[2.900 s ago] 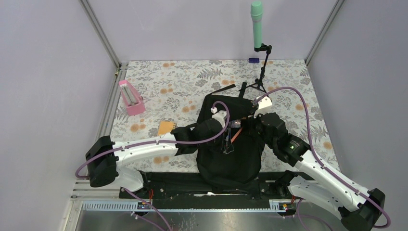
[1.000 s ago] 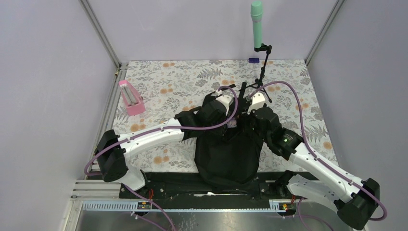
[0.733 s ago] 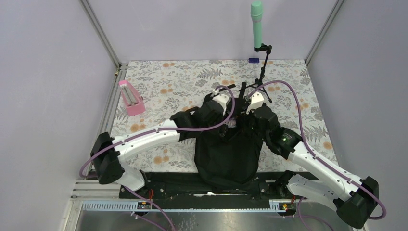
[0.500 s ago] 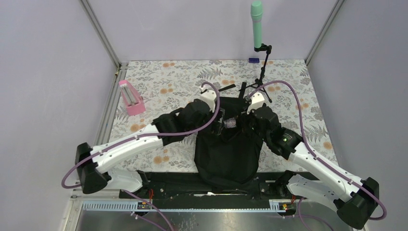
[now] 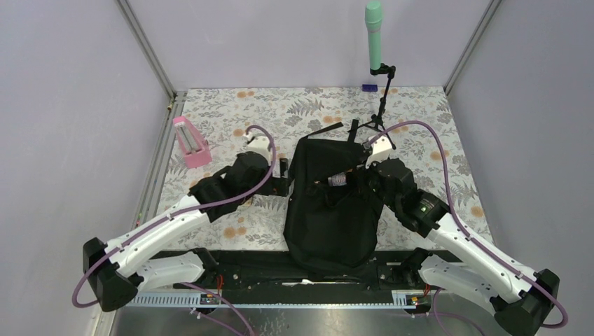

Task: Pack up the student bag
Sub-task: Place the stationery in the student bag, then pick up the stationery from the center of the board.

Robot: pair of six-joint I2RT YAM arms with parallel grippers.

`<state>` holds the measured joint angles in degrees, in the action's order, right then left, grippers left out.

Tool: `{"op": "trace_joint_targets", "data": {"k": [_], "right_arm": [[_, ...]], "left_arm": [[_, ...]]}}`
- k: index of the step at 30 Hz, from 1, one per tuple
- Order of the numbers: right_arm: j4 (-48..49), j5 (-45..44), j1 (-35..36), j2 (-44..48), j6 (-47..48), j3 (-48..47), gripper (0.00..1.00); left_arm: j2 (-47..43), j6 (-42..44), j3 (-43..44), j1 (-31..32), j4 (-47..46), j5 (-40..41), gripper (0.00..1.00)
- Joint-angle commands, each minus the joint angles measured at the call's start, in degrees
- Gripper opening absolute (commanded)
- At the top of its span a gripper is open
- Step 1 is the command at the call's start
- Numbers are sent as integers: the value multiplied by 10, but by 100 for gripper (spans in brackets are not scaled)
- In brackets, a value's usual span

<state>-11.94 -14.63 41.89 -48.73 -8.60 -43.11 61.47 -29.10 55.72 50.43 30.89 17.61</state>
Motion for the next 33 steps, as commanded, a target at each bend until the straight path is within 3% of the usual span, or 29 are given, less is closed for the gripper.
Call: {"op": "trace_joint_targets", "data": {"k": [1,8,18,33], "right_arm": [[45,-22,5,28,7,-12,9],[41,-31,5,38,9,-2,10],[41,-32,4,49,7,3,11],[41,-35,5,50,11,4,12]], "left_arm": [[-53,-46,-53,-73,4,-19,98],[-94,-65,-111,-148,12,-56,99],[-53,-79,-181,-242,-15,-73,99],[55,-72,-222,-285,-131,-79,99]]}}
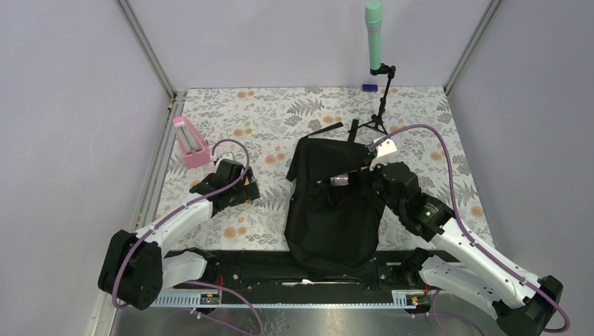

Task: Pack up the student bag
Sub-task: Pick up the stationery from the center of the board.

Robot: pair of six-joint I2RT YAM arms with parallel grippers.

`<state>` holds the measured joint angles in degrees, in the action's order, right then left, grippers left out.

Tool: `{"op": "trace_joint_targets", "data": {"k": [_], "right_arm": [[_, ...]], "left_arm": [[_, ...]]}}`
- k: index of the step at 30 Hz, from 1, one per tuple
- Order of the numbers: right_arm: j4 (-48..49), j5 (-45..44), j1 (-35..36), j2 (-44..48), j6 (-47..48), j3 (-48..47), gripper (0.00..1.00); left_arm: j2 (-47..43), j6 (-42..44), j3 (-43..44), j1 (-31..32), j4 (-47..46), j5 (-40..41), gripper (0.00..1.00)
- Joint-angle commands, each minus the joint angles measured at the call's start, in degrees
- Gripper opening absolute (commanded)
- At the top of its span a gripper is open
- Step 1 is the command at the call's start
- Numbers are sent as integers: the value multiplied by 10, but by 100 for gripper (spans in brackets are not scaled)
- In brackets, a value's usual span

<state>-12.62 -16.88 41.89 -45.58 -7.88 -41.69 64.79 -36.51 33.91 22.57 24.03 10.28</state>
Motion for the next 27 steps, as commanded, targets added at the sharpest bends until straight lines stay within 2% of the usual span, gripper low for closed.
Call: {"op": "trace_joint_targets", "data": {"k": [1,4,12,22,27], "right_arm": [[48,-14,5,19,5,-10,12],[49,-14,4,16,5,-12,12],[53,-12,5,5,5,-14,12],[55,-11,4,8,5,-12,13],[54,-14,4,17,7,-10,13]], "left_arm": [[30,1,-2,-6,-70,-10,99],[52,3,5,-6,-80,-17,97],[65,35,25,4,-51,34,79],[122,62,78,81,-10,110,79],[173,63,110,86,10,114,75]]}}
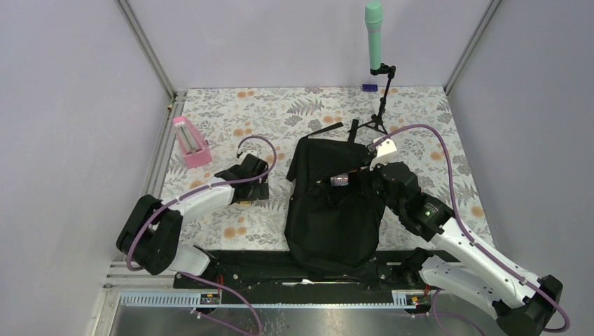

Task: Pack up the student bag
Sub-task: Pick up the stationery from the center of the board.

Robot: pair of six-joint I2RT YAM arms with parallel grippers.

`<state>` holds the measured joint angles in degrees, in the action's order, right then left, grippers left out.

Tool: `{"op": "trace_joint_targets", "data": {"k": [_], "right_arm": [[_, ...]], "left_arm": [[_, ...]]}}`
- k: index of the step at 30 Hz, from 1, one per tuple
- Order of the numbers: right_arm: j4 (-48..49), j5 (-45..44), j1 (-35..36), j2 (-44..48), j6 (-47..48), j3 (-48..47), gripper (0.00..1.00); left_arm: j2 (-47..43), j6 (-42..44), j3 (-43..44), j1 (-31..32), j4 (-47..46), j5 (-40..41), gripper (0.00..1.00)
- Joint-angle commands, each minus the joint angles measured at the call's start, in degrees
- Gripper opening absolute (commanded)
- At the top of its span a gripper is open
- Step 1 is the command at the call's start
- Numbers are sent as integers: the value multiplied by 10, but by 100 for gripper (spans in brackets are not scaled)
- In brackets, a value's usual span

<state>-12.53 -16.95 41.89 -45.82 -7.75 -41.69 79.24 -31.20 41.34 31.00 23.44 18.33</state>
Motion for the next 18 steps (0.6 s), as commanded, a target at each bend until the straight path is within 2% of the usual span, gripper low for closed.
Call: {"op": "trace_joint_targets", "data": {"k": [1,4,8,13,18], "right_arm": [[54,-13,4,20,5,-10,13],[54,-15,4,23,6,-8,13],[54,-15,4,24,6,-9,13],[54,-18,5,26,7,-8,14],[54,-19,5,24,7,-8,14]], "left_arm": [[36,10,39,3,17,33,71],[55,8,48,9,18,32,62],[77,5,58,18,22,38,58],[100,-3,66,28,35,58,48],[106,-14,58,32,35,61,29]]}}
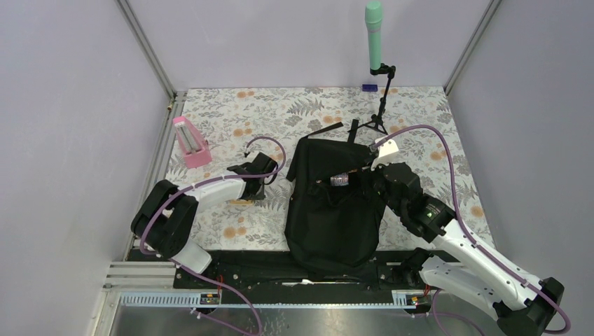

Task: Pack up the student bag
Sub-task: Pick up the stationery from the center of the board.

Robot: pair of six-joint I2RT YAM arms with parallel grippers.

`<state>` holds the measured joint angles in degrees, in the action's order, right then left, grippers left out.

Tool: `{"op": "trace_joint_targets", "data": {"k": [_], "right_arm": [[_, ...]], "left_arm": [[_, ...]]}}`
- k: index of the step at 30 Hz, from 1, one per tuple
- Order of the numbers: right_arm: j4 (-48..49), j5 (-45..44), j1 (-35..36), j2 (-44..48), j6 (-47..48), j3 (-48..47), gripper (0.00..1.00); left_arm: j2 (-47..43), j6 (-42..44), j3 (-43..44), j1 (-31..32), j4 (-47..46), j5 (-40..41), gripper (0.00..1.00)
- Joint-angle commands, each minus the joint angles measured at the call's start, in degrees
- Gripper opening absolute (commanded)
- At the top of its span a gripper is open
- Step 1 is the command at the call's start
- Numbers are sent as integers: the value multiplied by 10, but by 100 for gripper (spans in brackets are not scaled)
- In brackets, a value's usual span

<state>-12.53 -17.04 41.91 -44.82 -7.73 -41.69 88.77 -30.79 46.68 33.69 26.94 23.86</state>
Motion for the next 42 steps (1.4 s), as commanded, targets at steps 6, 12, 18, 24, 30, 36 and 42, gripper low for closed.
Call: {"op": "trace_joint_targets", "data": {"k": [6,12,18,24,30,36,42], "right_arm": [[54,-18,4,11,7,-9,14],[54,-20,4,9,8,-10,14],[55,-19,4,4,7,-10,14],[53,-19,4,3,7,-13,14],[54,-20,4,2,8,-13,14],[54,-20,4,2,8,-13,14],[54,-22,5,0,8,-13,14]], "left_arm": [[-28,-22,-2,19,4,13,6],[-106,-23,9,51,25,17,0],[-199,-7,28,75,40,-10,0],[-272,27,79,119,72,-44,0],[-309,50,141,169,52,-180,0],[-289,46,190,241,34,-235,0],[-270,15,165,275,-25,-252,0]]}}
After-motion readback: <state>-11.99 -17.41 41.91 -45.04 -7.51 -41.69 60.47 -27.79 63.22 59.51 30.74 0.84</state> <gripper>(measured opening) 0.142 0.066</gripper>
